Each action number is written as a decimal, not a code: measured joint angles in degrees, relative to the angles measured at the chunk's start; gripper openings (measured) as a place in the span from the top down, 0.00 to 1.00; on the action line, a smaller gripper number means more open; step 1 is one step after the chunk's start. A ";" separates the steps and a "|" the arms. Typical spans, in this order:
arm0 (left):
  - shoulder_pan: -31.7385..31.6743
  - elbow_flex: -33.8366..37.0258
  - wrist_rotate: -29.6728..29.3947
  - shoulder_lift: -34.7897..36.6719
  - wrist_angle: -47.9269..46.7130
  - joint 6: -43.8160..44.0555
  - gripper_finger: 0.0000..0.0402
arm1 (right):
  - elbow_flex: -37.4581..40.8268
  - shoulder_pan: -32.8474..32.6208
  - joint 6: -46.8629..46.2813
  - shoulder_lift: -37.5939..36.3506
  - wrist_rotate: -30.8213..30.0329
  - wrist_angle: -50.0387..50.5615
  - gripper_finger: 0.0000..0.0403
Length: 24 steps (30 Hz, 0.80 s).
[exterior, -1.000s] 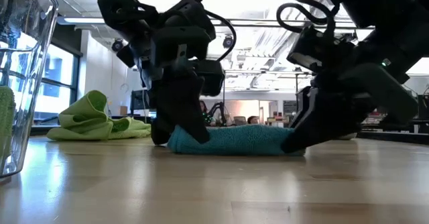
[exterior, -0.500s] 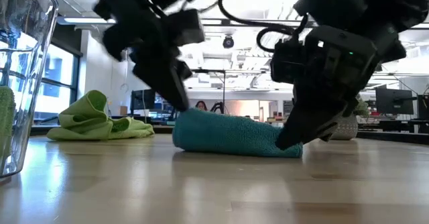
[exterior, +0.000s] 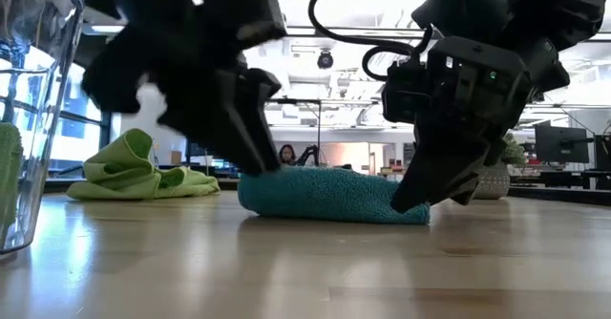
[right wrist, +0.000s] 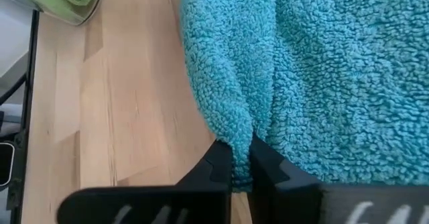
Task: Roll microfiber towels into tight, uniform cylinder then place into a basket
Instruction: Roll the blue microfiber cloth
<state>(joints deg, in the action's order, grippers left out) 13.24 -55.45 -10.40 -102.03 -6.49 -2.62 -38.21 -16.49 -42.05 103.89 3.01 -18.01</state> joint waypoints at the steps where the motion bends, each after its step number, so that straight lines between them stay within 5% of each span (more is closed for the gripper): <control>1: 0.09 0.01 -0.76 -0.89 0.79 -0.93 0.63 | 0.00 0.00 -0.17 0.03 0.02 -0.09 0.99; 14: 0.03 -0.10 -13.74 -5.87 4.38 -11.53 0.60 | 0.04 -0.02 -1.48 0.08 -0.07 -0.56 0.99; 24: -6.08 -0.41 2.27 -8.65 5.95 -4.89 0.60 | 0.10 -0.02 -0.51 0.09 0.07 -0.92 0.98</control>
<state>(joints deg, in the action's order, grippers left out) 7.16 -55.86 -8.13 -110.68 -0.54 -7.51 -38.11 -16.51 -42.56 103.97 3.07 -18.94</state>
